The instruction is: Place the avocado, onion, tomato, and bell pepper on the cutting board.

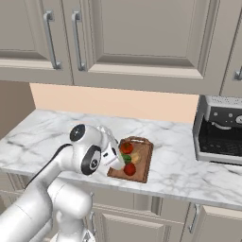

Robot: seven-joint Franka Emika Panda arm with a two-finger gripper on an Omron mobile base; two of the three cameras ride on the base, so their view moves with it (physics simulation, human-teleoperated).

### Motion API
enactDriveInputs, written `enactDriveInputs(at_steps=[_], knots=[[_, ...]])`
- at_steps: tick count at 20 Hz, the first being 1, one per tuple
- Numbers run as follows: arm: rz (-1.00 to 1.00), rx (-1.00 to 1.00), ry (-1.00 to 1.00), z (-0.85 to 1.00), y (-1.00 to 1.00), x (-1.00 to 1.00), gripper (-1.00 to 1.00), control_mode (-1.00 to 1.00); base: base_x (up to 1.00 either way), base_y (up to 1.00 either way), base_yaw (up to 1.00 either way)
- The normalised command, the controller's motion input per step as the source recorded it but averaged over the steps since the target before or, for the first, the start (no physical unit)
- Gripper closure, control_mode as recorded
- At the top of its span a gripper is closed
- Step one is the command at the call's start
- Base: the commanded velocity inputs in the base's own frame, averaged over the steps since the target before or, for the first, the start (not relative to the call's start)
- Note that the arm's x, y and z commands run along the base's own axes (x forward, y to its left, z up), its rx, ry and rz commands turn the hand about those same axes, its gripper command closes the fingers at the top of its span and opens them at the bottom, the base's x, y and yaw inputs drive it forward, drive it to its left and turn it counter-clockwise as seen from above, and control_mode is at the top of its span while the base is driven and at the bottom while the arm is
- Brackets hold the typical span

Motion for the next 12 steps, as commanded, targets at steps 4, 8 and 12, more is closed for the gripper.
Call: enactDriveInputs(at_steps=[4, 8, 12], knots=[[0.0, 0.01, -0.13, 0.05, 0.0, -0.15, -1.0, -1.0, 0.0, 0.0, 0.0], [0.01, -0.01, -0.16, 0.0, 0.04, -0.29, -1.0, -1.0, 0.0, 0.0, 0.0], [0.03, -0.12, -0.39, 0.18, 0.29, -0.6, -1.0, -1.0, 0.0, 0.0, 0.0]])
